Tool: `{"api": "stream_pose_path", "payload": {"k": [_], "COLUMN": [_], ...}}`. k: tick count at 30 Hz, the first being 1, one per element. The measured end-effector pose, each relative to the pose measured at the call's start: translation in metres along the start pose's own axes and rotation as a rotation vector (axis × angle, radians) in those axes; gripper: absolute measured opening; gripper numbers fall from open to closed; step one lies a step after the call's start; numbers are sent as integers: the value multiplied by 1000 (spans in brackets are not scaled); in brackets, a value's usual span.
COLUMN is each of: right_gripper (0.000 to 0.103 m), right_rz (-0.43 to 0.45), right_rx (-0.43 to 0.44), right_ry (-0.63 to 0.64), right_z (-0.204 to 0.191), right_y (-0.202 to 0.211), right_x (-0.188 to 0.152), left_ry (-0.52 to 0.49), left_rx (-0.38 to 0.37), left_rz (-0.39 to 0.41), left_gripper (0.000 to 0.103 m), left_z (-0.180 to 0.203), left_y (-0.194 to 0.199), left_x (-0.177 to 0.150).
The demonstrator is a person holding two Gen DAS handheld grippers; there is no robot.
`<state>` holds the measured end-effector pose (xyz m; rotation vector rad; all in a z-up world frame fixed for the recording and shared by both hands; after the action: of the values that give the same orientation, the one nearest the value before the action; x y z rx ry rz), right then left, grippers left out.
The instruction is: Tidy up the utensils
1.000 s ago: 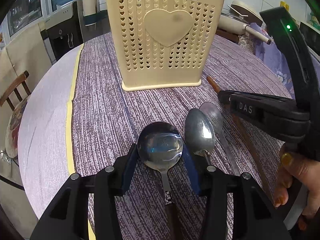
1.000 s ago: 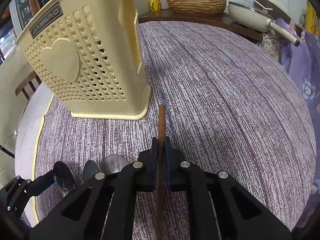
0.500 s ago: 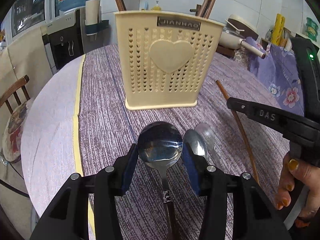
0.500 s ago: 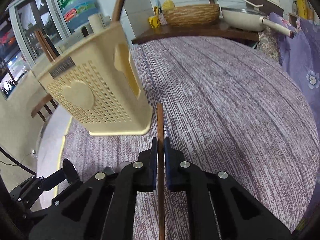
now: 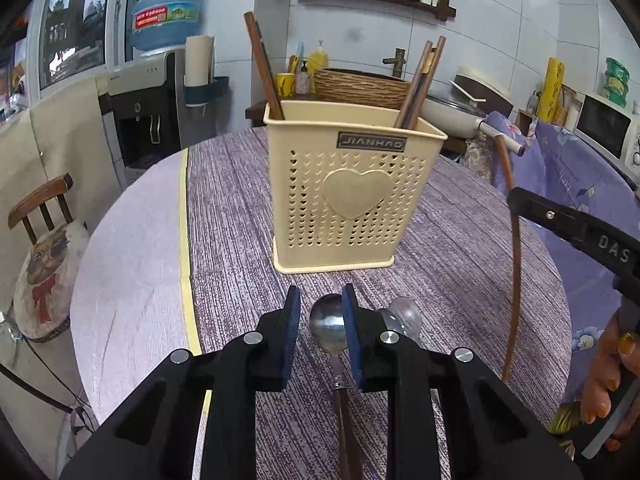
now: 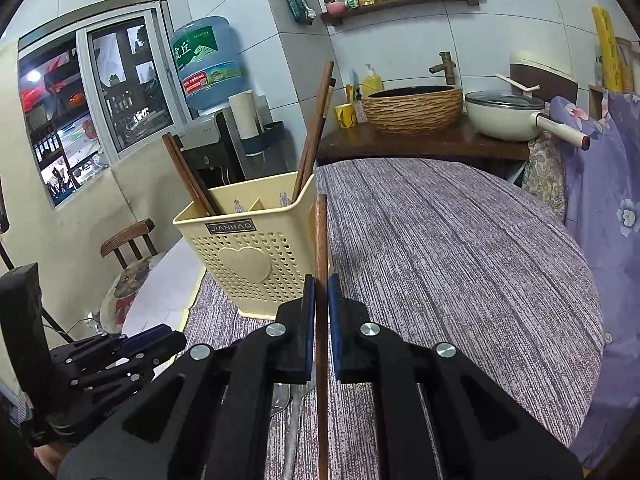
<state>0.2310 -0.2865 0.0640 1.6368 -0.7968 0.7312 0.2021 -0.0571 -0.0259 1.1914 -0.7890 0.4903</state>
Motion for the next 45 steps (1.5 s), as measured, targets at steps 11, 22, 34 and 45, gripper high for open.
{"api": "stream_pose_path", "payload": {"k": [11,22,34,45], "right_gripper": [8,8,8,8], "right_rz": [-11,10,1,3], "right_rx": [-9,-13,-18,-12], "right_ry": [-33,-39,-49,-53], "right_z": [8,8,9,7], "right_y": [-4,2,1,1], "right_x": [-6,-5,-5,-6], "left_ry": [-67,-92,-71,-19], "left_rx": [34,71,86,41], "left_rz": [-131,-215,-216,-196], "left_gripper": [56,55,52,47], "left_z": [6,6,8,3], "left_y": [-24,-57,-82,-76], "left_x": [-32,-50,-28,-22]}}
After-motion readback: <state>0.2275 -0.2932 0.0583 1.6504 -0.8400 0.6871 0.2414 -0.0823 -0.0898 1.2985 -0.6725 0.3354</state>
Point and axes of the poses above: each gripper's, at about its wrist camera, not at the fingertips, and y roughly against the way its jaws point, z to its right, x to its top, the point moved 2 cm from there along -y, roughly the way its jaws point, and after that the axes turned 7 degrees about -x, right-handed, at the moved point
